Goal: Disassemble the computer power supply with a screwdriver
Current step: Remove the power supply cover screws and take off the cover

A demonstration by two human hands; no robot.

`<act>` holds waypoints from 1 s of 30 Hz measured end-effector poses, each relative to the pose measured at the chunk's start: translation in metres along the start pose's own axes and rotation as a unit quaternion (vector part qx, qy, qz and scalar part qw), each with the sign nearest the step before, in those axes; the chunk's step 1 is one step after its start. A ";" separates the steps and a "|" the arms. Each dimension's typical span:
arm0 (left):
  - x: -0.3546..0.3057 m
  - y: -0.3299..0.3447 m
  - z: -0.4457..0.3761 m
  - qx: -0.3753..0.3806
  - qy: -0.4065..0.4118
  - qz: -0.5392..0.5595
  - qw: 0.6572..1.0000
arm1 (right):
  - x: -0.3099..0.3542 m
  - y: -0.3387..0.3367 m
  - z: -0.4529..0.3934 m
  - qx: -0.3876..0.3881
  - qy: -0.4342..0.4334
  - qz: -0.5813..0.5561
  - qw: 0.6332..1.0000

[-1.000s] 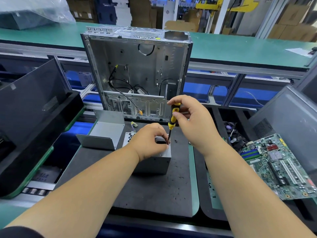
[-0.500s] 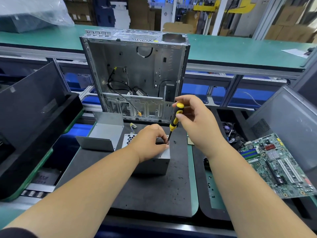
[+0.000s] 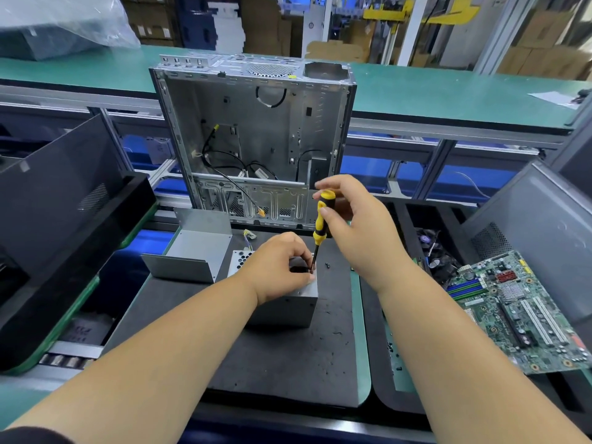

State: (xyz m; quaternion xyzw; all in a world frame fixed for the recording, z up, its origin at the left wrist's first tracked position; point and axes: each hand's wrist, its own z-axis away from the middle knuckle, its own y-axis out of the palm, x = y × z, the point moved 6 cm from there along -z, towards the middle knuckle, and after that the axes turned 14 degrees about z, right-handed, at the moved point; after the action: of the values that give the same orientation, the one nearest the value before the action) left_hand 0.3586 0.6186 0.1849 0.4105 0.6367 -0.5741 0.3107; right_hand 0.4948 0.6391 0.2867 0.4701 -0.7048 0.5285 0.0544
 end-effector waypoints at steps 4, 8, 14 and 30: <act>-0.001 0.000 -0.001 0.003 0.001 -0.001 1.000 | 0.000 0.001 0.001 -0.023 -0.012 0.004 1.000; -0.001 -0.001 -0.002 -0.002 0.001 0.012 1.000 | 0.000 0.001 -0.002 -0.061 -0.016 0.002 0.998; 0.006 -0.002 -0.005 0.005 -0.011 0.001 1.000 | -0.001 0.006 -0.004 -0.023 -0.011 -0.023 0.999; 0.009 -0.003 -0.004 0.000 -0.020 -0.003 1.000 | -0.003 0.007 -0.002 0.000 -0.005 -0.041 0.999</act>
State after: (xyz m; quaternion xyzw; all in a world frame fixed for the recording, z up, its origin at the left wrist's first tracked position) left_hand 0.3524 0.6240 0.1790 0.3968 0.6319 -0.5829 0.3215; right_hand 0.4906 0.6421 0.2812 0.5016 -0.6850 0.5234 0.0723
